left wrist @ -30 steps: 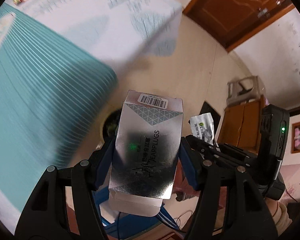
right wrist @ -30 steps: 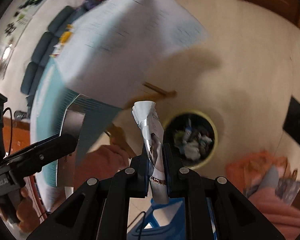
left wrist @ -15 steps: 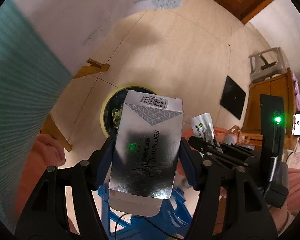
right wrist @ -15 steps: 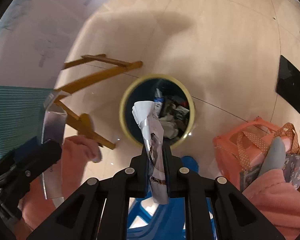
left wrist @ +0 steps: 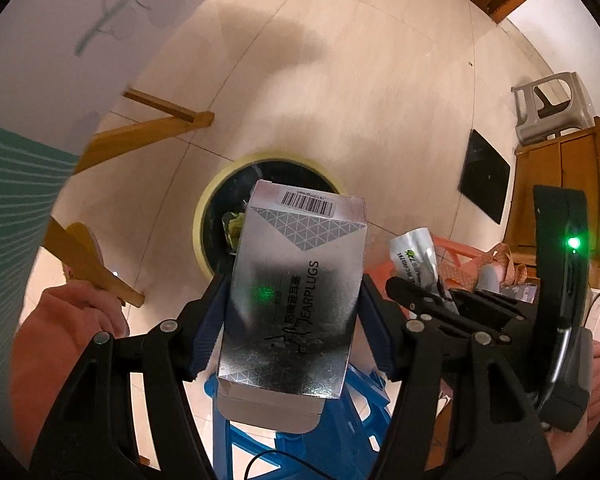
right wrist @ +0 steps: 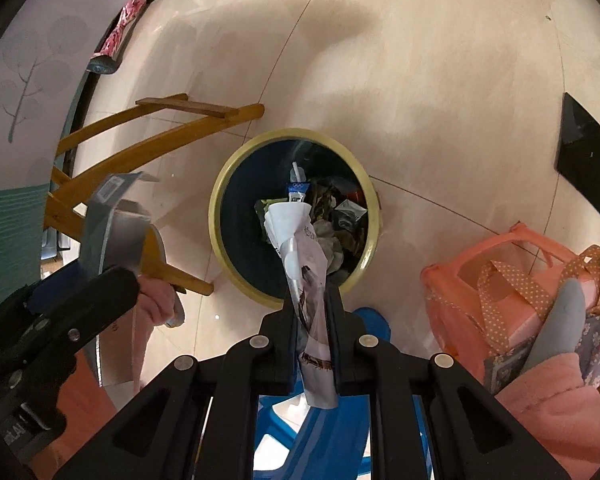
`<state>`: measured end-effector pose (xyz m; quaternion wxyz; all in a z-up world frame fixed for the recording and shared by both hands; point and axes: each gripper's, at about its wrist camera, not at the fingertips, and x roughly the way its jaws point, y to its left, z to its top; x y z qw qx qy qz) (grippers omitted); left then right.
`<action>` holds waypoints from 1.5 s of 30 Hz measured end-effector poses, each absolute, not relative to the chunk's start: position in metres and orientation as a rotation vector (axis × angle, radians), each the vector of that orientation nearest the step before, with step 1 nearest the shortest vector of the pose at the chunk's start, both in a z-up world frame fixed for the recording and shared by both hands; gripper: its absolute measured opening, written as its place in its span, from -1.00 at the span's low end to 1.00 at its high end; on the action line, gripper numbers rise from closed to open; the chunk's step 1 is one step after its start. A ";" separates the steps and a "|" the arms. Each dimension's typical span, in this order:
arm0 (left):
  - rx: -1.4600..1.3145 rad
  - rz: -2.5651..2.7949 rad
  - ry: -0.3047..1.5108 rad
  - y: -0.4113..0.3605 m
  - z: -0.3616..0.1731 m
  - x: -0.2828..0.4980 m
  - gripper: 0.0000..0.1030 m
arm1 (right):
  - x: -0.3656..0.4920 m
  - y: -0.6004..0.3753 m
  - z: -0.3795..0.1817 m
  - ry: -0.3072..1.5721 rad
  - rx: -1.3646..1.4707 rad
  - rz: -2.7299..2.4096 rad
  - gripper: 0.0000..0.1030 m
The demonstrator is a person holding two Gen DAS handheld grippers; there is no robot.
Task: Collect trash
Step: 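Carry the silver box and white wrapper over the trash bin with both grippers, then open the left gripper to drop the box while the right gripper releases the wrapper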
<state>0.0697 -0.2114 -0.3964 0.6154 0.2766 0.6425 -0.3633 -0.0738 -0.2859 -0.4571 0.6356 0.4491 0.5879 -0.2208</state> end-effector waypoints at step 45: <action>0.632 -0.634 1.459 -0.196 -0.412 0.096 0.21 | -0.050 -0.287 -0.495 1.355 1.116 -0.451 -0.76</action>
